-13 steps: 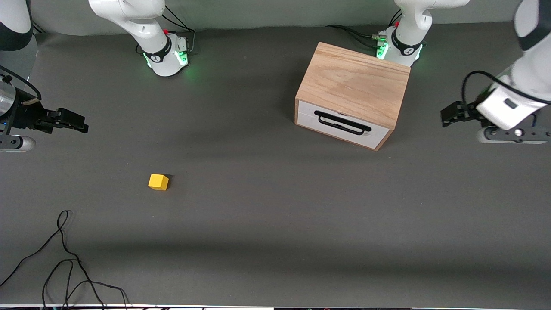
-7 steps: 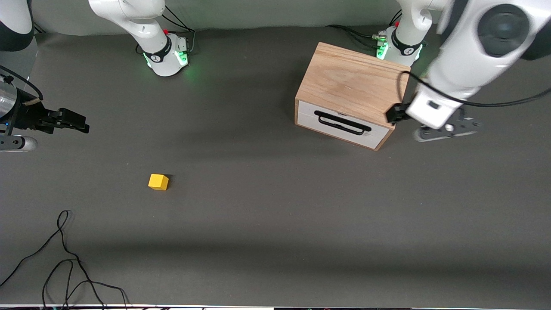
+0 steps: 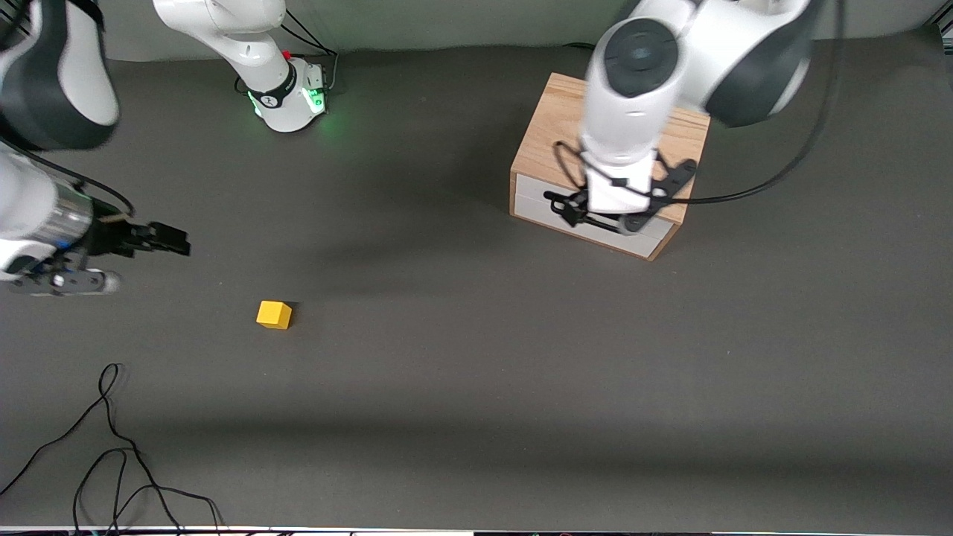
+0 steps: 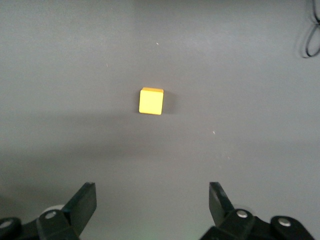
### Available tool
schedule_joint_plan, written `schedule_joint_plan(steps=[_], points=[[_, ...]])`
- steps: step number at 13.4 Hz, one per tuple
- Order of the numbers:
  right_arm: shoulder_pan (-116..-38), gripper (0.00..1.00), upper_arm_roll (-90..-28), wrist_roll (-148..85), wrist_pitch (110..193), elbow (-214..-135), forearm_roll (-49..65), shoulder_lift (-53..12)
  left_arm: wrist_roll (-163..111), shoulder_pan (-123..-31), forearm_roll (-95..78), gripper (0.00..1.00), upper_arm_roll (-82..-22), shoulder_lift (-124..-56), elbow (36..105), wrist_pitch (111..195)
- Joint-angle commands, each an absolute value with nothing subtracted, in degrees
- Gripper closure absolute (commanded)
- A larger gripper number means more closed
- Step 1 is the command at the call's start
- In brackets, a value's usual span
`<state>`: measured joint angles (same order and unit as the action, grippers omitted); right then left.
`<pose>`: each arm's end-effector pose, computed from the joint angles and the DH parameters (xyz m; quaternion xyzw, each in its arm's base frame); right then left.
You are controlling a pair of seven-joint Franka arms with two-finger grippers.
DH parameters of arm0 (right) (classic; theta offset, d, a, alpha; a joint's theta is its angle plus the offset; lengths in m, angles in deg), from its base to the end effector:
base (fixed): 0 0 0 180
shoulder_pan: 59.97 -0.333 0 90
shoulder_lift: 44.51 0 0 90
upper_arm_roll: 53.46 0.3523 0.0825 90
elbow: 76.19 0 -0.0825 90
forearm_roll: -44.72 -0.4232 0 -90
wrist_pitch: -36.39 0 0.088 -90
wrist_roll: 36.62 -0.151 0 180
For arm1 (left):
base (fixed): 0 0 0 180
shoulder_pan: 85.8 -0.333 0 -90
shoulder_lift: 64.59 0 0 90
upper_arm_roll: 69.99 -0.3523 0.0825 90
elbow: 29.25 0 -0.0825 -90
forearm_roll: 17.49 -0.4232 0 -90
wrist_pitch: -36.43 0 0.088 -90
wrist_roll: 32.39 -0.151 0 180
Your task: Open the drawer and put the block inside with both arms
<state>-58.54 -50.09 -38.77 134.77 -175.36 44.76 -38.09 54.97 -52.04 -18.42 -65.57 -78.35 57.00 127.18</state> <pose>0.6192 0.0197 0.4789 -0.9980 0.0017 0.0628 0.0007 0.5211 -0.4009 0.5005 -0.9065 -0.4144 0.0378 0.0709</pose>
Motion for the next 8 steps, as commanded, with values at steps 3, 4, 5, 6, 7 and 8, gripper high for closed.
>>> schedule_joint_plan(steps=[3,4,5,6,7,8], points=[[-59.01,0.0,-50.38,-37.59,150.34,-186.11,44.55,-36.34,64.99,-50.72,-17.58,0.0,-66.38,-81.11,55.38,124.76],[-58.92,0.0,-50.38,-37.59,154.03,-188.49,44.55,-35.9,65.08,-51.08,-15.75,0.0,-66.73,-81.02,56.0,124.58],[-58.92,0.0,-50.56,-37.59,157.2,-190.52,44.55,-35.02,65.08,-51.86,-15.47,0.0,-66.82,-81.02,56.96,124.49],[-58.92,0.0,-50.65,-37.67,159.15,-191.84,44.55,-34.15,65.08,-52.31,-15.46,0.0,-66.82,-81.02,58.45,124.93],[-58.92,0.0,-50.65,-37.67,160.65,-192.72,44.55,-33.01,65.08,-52.4,-15.46,0.0,-66.91,-81.02,59.6,125.72],[-58.92,0.0,-50.65,-37.67,162.49,-193.69,44.55,-31.86,64.99,-53.09,-15.46,0.0,-66.91,-81.37,60.82,126.59]])
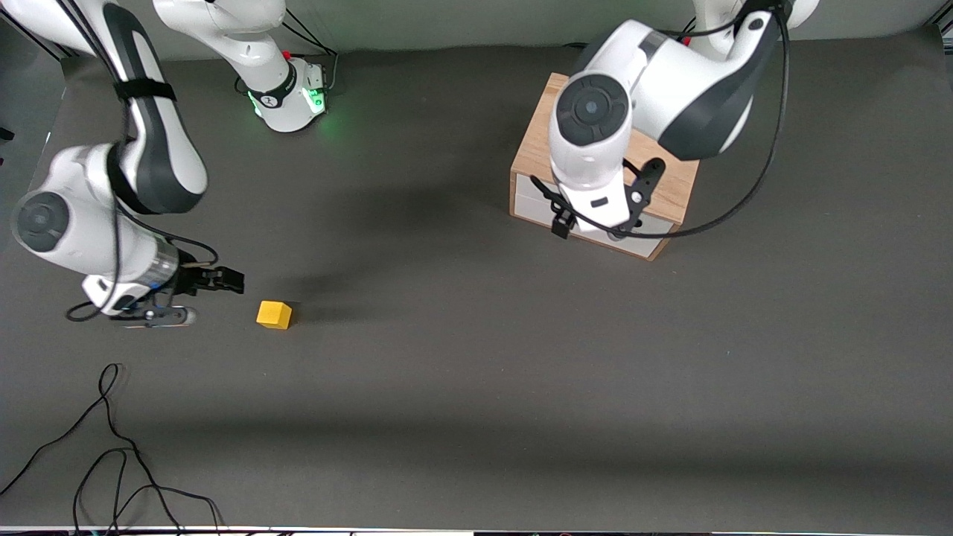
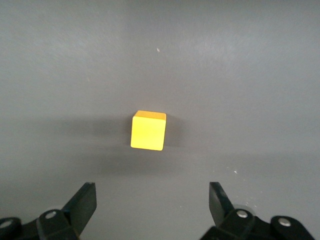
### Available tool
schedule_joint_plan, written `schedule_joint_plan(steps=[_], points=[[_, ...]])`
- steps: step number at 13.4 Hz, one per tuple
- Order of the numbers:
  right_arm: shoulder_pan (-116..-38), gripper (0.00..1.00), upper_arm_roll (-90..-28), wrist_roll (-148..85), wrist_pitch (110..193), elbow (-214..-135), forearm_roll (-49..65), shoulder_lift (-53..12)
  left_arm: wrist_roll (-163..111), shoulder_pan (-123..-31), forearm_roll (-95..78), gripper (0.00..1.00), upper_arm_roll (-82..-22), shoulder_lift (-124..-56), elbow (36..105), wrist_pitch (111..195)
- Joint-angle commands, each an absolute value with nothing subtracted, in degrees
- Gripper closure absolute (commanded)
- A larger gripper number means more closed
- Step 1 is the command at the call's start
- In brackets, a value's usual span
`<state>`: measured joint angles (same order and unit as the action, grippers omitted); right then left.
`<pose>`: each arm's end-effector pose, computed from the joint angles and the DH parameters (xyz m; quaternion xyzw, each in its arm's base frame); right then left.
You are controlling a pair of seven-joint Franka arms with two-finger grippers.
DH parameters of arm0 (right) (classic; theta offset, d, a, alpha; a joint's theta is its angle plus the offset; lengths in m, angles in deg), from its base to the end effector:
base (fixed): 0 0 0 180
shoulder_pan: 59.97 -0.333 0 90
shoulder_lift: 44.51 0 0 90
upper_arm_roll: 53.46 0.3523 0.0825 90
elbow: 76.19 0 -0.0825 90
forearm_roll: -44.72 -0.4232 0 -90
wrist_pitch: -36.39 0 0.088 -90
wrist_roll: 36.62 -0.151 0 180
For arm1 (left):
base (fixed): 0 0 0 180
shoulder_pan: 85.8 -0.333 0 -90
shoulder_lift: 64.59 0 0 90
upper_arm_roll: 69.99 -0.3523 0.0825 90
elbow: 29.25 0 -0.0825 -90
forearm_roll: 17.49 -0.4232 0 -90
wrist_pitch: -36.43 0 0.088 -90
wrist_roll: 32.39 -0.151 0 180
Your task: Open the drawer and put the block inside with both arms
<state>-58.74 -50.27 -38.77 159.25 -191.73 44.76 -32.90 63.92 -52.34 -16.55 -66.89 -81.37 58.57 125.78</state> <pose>0.6150 0.0205 0.3147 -0.9993 0.0018 0.0374 0.0040 0.5276 -0.3902 0.4511 -0.8588 -0.4946 0.0677 0.1150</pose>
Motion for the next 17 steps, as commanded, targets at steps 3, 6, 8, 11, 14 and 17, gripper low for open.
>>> schedule_joint_plan(steps=[3,6,8,11,14,17], points=[[-58.92,0.0,-50.65,-37.67,167.77,-194.67,44.55,-27.91,65.16,-53.89,-15.46,0.0,-66.91,-81.29,66.97,132.03],[-58.92,0.0,-50.65,-37.76,173.83,-194.84,44.55,-22.9,68.31,-53.8,-15.55,0.0,-66.91,-82.07,70.67,137.93],[-58.83,0.0,-50.65,-37.85,177.43,-194.84,44.55,-19.91,69.47,-53.8,-15.55,0.0,-67.0,-83.74,70.77,139.52],[-58.92,0.0,-50.56,-38.64,180.0,-194.76,44.55,-17.97,69.47,-53.8,-15.99,0.0,-66.91,-85.94,70.86,141.18],[-58.75,0.0,-50.56,-38.73,182.01,-194.58,44.46,-16.3,68.51,-53.54,-16.08,0.0,-66.82,-87.17,72.69,142.59],[-58.92,0.67,-50.56,-38.9,182.99,-194.67,44.46,-15.59,66.84,-53.19,-16.08,0.0,-66.73,-87.17,75.16,143.65]])
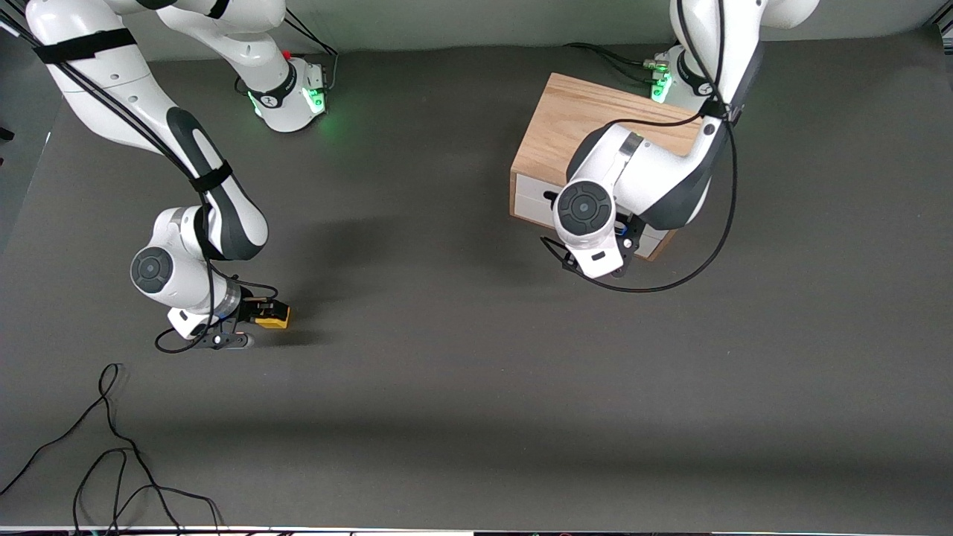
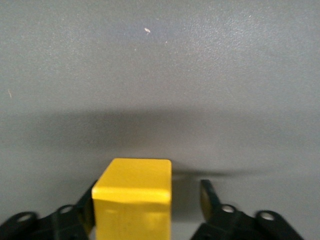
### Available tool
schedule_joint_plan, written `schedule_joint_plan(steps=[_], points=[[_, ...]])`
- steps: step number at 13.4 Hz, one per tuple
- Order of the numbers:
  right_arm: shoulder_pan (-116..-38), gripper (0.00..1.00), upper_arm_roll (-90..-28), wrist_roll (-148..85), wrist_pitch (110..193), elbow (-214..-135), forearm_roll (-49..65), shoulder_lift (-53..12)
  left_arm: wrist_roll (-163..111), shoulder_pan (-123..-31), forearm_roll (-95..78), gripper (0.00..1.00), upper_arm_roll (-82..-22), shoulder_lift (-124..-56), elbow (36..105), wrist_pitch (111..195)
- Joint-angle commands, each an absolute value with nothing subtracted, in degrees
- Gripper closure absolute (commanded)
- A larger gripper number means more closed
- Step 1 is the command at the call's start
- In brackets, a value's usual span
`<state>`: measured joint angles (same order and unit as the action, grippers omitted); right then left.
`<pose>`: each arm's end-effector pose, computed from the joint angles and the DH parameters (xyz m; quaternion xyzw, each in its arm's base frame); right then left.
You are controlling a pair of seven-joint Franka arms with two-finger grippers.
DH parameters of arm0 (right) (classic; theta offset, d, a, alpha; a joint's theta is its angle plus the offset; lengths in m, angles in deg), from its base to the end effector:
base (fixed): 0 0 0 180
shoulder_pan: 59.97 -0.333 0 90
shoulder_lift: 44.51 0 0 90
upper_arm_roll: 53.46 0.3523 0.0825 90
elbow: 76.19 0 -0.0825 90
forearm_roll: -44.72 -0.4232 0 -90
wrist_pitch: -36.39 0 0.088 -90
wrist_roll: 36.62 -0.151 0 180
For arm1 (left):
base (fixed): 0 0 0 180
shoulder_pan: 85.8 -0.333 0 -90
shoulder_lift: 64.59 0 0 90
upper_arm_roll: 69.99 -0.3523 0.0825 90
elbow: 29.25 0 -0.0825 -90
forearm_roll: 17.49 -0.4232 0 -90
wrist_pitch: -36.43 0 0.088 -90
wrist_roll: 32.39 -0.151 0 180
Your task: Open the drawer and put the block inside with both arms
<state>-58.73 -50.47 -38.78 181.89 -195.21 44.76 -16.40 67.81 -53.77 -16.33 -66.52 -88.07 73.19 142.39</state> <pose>0.6212 0.0199 0.1412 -0.9998 0.0062 0.0143 0.0117 0.5193 -0.3713 0.2704 -0.8293 -0.5310 0.0850 0.1521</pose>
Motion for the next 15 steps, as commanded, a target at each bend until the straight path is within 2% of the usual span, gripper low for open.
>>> schedule_joint_plan(steps=[1,2,5,6,9,15], points=[[-58.92,0.97,-50.47,-39.17,182.81,-194.67,44.37,-15.68,66.84,-53.28,-16.08,0.0,-66.73,-87.26,75.08,143.92],[-58.92,1.0,-50.38,-40.47,182.55,-194.67,43.5,-16.11,66.75,-53.28,-16.08,0.0,-66.65,-87.61,75.08,143.92],[-59.88,1.0,-50.03,-41.72,180.02,-193.97,41.73,-17.95,65.96,-53.45,-16.08,0.0,-66.73,-89.1,74.46,145.67],[-60.41,1.0,-50.03,-41.63,177.13,-192.14,41.65,-19.44,65.96,-53.54,-16.17,0.0,-66.73,-89.28,74.37,146.72],[-60.33,1.0,-50.21,-41.8,160.45,-184.58,41.56,-24.8,65.96,-53.63,-16.17,0.0,-66.73,-90.15,72.63,147.61],[-60.41,1.0,-50.29,-41.89,145.04,-180.44,41.56,-38.08,65.78,-53.63,-17.22,0.0,-66.82,-94.28,65.16,147.52]])
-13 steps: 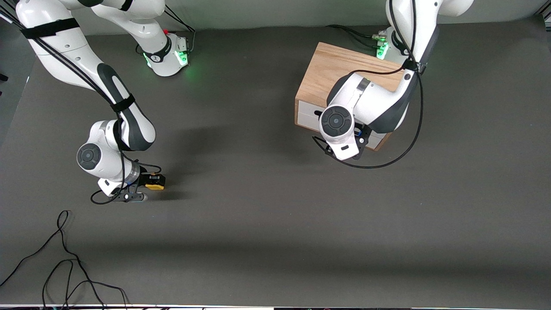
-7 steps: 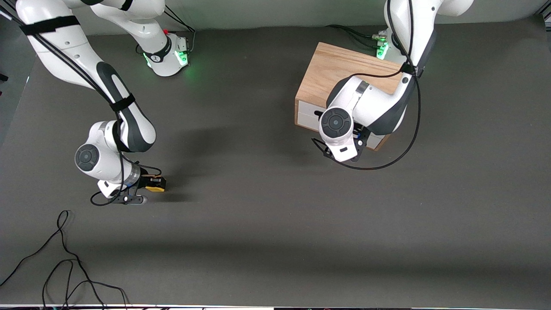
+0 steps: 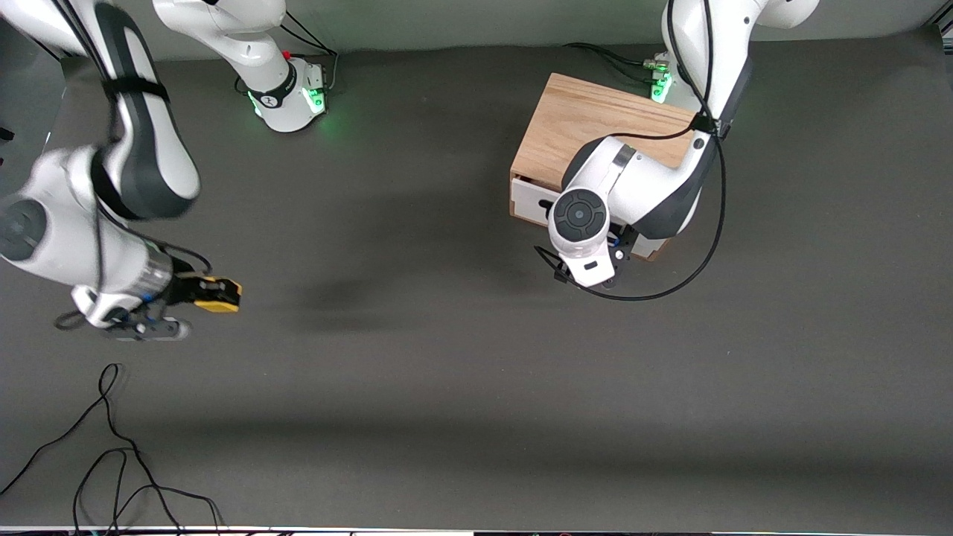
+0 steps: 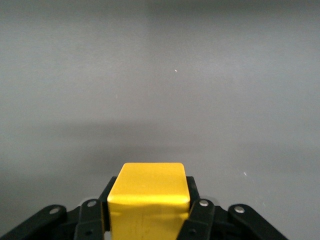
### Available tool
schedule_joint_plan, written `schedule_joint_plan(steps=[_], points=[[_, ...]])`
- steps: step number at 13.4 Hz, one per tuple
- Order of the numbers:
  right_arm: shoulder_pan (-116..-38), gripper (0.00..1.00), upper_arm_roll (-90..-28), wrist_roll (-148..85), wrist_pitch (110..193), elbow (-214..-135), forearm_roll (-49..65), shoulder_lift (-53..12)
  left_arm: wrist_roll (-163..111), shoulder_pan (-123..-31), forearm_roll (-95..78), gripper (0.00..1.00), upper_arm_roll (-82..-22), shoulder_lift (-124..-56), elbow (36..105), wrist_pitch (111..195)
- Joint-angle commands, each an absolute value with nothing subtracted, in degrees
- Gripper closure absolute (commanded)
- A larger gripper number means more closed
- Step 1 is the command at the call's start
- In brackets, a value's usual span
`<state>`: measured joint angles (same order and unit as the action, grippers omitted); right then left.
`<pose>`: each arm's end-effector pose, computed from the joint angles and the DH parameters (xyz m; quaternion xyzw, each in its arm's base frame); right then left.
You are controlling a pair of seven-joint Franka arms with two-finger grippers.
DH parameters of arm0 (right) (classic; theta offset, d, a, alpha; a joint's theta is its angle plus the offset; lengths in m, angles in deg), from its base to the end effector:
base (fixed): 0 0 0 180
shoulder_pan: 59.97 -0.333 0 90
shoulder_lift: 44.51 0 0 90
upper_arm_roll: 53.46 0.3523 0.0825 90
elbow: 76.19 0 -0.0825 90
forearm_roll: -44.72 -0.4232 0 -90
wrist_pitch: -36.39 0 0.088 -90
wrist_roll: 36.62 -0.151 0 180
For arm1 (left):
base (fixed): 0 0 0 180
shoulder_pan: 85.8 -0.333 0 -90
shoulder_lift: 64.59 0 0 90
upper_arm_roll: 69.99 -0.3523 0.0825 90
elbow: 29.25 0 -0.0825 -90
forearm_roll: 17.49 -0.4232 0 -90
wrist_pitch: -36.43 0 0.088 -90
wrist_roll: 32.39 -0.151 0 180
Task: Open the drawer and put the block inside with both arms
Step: 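Pull the drawer open by its handle with the left gripper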
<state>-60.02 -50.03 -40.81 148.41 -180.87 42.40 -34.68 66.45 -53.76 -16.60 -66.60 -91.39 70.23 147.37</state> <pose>0.6407 0.0419 0.4112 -0.9994 0.0145 0.0231 0.0222 0.5442 -0.3865 0.2580 -0.8403 -0.5251 0.0706 0.1147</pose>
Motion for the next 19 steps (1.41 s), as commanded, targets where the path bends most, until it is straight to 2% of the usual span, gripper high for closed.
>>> schedule_joint_plan(steps=[1,6,10,19], points=[[-60.41,1.0,-50.21,-41.89,142.06,-178.51,41.56,-38.96,64.65,-53.63,-17.31,0.0,-66.91,-95.16,63.49,147.7],[-61.2,1.0,-50.03,-41.98,130.27,-168.13,44.1,-39.06,63.76,-54.68,-17.13,0.0,-67.0,-100.17,54.7,148.58],[-61.21,1.0,-50.21,-42.42,130.43,-167.95,43.58,-38.62,63.76,-54.68,-17.05,0.0,-67.0,-102.99,51.17,148.66],[-61.21,1.0,-50.12,-42.77,130.43,-168.04,43.49,-38.44,63.67,-54.68,-18.01,0.0,-67.0,-103.7,50.99,157.36]])
